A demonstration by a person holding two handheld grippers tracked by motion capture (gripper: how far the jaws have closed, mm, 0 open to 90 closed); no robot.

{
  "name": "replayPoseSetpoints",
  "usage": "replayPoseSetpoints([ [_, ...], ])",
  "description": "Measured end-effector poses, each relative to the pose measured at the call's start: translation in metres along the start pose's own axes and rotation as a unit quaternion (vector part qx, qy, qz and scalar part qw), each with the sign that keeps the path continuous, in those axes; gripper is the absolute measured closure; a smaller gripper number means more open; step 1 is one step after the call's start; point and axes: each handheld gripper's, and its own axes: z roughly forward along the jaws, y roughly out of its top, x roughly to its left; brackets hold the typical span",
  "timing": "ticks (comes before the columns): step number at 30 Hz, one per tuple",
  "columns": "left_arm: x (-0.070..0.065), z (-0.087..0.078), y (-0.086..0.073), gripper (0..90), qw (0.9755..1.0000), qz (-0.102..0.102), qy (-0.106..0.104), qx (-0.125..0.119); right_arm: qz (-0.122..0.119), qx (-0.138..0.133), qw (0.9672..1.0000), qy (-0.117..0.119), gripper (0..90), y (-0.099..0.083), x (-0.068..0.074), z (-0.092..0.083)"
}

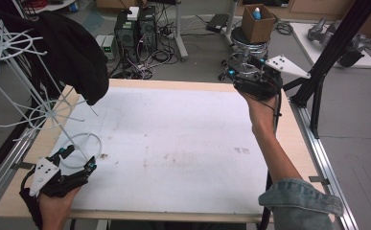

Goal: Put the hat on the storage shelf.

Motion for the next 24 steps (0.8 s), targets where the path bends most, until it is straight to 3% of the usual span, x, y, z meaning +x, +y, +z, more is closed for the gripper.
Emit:
replayPoseSetpoints([
  [8,0.000,0.001,0.000,19.3,1.0000,0.000,-0.001,0.001,-0.001,-0.017,0.9997,-0.020,11.1,-0.017,-0.015,-0.040],
  [21,-0.001,0.005,-0.001,19.3,1.0000,0.000,-0.004,0.002,-0.010,0.000,0.9976,-0.069,11.0,-0.064,-0.028,-0.093],
  [24,-0.002,0.006,0.000,19.3,1.0000,0.000,-0.005,0.003,0.001,-0.003,0.9970,-0.077,11.0,-0.074,-0.029,-0.103],
])
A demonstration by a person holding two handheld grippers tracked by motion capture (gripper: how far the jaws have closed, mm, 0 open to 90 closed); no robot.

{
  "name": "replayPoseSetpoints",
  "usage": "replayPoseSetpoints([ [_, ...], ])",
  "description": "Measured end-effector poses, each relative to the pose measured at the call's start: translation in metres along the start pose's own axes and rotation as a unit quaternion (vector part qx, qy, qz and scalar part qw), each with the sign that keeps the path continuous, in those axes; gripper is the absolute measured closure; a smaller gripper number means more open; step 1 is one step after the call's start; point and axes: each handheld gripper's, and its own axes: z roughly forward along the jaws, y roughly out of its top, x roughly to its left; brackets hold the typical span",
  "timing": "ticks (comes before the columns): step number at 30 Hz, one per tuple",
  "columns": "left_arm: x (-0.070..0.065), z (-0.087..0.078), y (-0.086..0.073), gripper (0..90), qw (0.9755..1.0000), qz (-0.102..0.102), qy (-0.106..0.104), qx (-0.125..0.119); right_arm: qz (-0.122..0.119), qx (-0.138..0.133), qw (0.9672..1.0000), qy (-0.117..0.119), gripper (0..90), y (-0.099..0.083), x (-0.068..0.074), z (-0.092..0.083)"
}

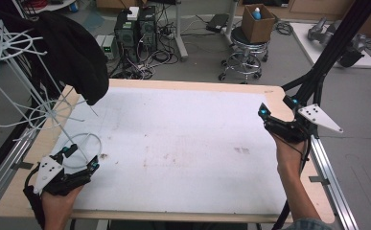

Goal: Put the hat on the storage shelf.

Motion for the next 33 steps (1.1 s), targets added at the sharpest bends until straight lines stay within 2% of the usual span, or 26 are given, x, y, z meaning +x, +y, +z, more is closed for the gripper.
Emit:
replayPoseSetpoints([
  [3,0.000,0.001,0.000,19.3,1.0000,0.000,-0.001,0.000,-0.003,0.024,0.9997,-0.008,5.4,-0.003,0.000,-0.005],
  [4,0.000,0.001,0.000,19.2,1.0000,0.000,-0.001,0.000,-0.003,0.024,0.9997,-0.011,2.7,-0.003,0.001,-0.006],
  [5,0.000,0.001,0.000,19.2,1.0000,0.000,-0.002,0.000,-0.004,0.015,0.9996,-0.022,2.7,-0.005,0.002,-0.009],
  [7,0.000,0.001,0.000,19.3,1.0000,0.000,-0.002,0.000,0.000,0.006,0.9997,-0.025,2.7,-0.009,0.003,-0.013],
  [11,0.000,0.001,0.000,19.3,1.0000,0.000,-0.002,0.000,0.010,0.029,0.9993,-0.019,2.7,-0.019,0.004,-0.015],
  [13,0.000,0.001,0.000,19.3,1.0000,0.000,-0.002,0.000,0.009,0.015,0.9995,-0.026,2.7,-0.026,0.005,-0.019],
  [17,0.000,0.001,0.000,19.3,1.0000,0.000,-0.002,0.000,0.019,0.020,0.9993,-0.024,2.7,-0.040,0.007,-0.024],
  [22,0.000,0.001,0.000,19.1,1.0000,0.000,0.001,0.001,0.016,0.022,0.9995,-0.016,2.6,-0.059,0.012,-0.033],
  [25,0.000,0.001,0.000,19.1,1.0000,-0.002,0.003,0.002,0.007,0.028,0.9995,-0.015,2.6,-0.068,0.016,-0.037],
  [33,0.000,0.002,0.000,19.1,1.0000,-0.001,0.002,0.002,0.018,0.034,0.9991,-0.014,2.6,-0.087,0.022,-0.044],
])
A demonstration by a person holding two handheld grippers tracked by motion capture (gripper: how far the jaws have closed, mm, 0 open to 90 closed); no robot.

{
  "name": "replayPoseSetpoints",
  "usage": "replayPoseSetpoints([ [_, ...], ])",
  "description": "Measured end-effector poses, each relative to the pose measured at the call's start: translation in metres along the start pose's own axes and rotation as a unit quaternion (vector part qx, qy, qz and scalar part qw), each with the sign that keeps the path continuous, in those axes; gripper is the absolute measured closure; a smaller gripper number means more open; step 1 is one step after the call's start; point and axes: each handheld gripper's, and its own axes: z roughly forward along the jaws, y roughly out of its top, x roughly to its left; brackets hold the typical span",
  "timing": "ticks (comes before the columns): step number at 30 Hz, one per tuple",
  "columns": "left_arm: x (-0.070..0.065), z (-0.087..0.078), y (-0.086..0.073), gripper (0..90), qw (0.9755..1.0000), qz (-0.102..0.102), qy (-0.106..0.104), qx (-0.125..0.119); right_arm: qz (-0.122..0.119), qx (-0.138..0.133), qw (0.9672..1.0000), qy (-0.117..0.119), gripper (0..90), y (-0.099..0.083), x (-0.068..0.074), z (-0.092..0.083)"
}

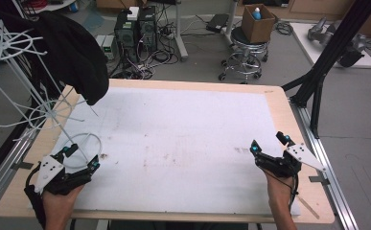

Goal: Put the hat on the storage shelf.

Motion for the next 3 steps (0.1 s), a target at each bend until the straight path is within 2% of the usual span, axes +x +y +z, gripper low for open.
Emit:
replayPoseSetpoints([
  [3,0.0005,-0.0003,0.0000,19.1,1.0000,0.000,0.001,0.002,-0.003,-0.006,1.0000,-0.002,2.6,0.0005,0.0010,-0.0026],
])
